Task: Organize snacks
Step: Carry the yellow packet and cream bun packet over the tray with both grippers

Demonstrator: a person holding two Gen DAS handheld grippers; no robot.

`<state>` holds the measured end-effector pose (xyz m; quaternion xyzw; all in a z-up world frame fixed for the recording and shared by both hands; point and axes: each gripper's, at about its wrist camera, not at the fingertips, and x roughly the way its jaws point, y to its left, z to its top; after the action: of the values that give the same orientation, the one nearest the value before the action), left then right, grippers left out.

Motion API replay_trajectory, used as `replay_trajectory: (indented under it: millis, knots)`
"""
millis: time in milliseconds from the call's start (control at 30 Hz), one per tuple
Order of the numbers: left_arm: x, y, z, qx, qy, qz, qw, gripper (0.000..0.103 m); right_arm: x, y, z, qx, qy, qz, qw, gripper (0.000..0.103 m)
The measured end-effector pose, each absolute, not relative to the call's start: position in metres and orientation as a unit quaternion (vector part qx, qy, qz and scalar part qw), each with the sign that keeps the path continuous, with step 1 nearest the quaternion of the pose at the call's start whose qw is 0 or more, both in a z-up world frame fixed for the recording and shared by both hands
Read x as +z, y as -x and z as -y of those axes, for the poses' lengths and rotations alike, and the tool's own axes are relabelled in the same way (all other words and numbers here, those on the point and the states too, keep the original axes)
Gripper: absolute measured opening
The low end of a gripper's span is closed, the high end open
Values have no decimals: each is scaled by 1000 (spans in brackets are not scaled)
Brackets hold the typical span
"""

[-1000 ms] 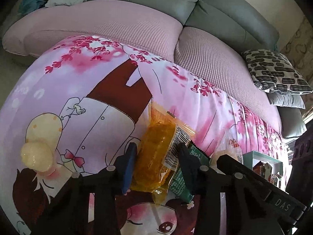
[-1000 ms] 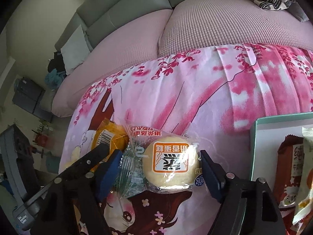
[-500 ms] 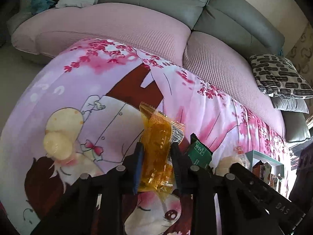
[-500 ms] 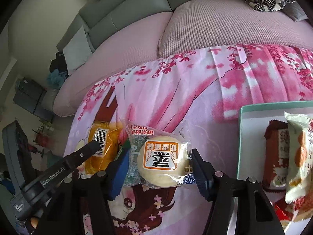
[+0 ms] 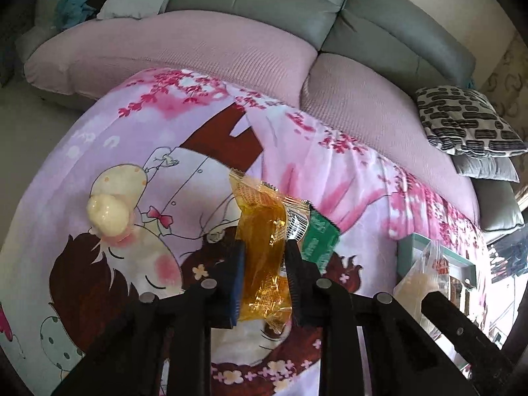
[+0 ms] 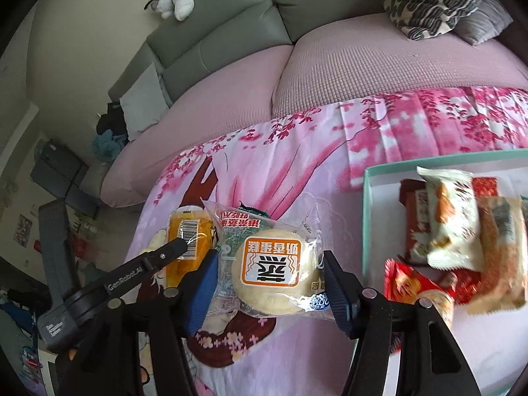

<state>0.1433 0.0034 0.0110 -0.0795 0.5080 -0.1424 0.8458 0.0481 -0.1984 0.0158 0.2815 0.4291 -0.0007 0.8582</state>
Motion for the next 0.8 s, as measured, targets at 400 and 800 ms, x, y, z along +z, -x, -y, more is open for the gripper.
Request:
replay_trajectory:
  millis: [400,800]
  knots:
    - [48,-130,4,-167,85,-472,861,24,31,-16,212,1,-296,-399,868,64]
    - [87,-101,54,-256,71,-435,860,24,51,25,264,-69,-318,-359,875,64]
